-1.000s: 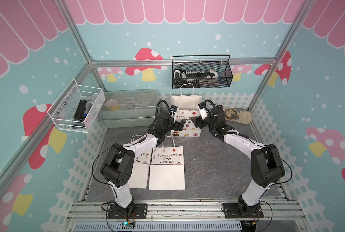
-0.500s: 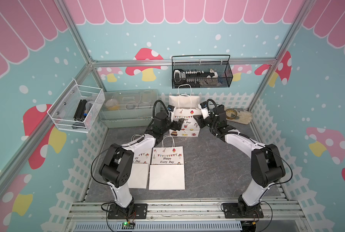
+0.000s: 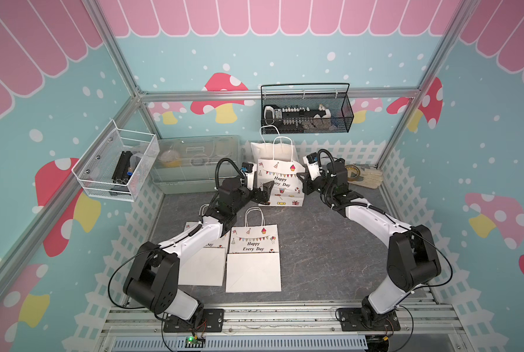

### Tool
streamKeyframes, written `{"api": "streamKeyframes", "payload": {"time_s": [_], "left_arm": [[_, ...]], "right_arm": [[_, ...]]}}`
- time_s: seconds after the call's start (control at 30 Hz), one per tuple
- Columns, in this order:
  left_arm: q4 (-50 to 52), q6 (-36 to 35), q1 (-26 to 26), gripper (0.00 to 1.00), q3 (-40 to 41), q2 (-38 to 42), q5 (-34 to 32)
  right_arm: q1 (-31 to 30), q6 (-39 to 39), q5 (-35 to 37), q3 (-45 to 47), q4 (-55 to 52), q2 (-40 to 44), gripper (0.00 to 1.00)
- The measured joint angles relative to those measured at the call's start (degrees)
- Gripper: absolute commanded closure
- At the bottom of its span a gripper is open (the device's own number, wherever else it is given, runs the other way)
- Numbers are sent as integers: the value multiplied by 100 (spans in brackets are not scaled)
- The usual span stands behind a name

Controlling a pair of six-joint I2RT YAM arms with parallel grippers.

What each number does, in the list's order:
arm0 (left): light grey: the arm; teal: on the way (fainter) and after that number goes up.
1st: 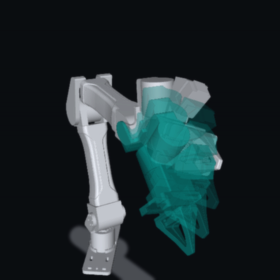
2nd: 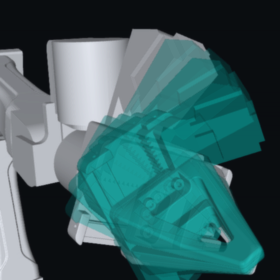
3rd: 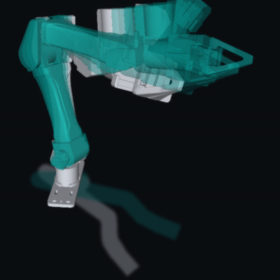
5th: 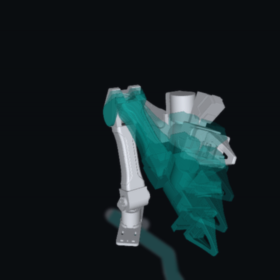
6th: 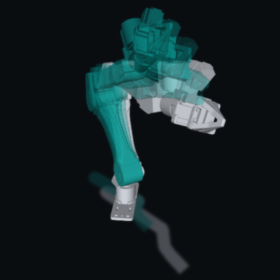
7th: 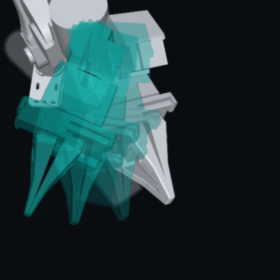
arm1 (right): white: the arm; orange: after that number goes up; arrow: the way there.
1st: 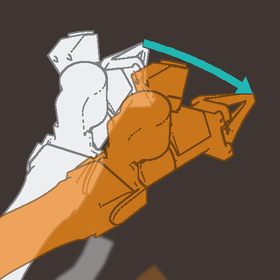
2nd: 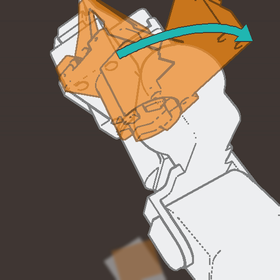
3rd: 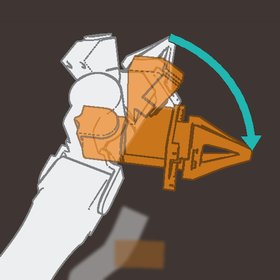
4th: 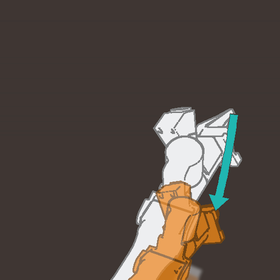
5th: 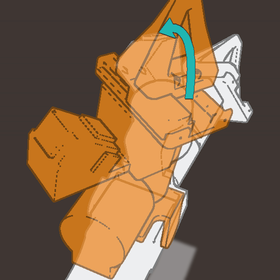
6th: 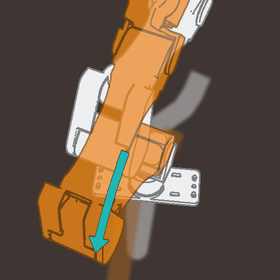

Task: Put away the paper bag
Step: Pick up the paper bag from the center of the board.

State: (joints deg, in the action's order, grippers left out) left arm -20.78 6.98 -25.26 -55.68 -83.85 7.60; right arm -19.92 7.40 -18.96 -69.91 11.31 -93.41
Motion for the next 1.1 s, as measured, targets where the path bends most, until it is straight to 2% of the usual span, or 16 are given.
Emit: {"api": "streamKeyframes", "payload": {"time_s": [0.3, 0.5, 0.87, 1.1], "left_arm": [[343, 313, 2, 3, 92, 1419, 348], [826, 295, 72, 3, 92, 1961, 645], [1742, 7, 291, 4, 46, 1749, 1637], [1773, 0, 219, 4, 4, 1373, 1867]], "right_arm": [[9, -7, -387, -2, -1016, 1082, 100], [31, -72, -664, -122, -1976, 1709, 100], [323, -13, -1274, -490, -2747, 2487, 100], [540, 192, -1943, -498, -2800, 2695, 100]]}}
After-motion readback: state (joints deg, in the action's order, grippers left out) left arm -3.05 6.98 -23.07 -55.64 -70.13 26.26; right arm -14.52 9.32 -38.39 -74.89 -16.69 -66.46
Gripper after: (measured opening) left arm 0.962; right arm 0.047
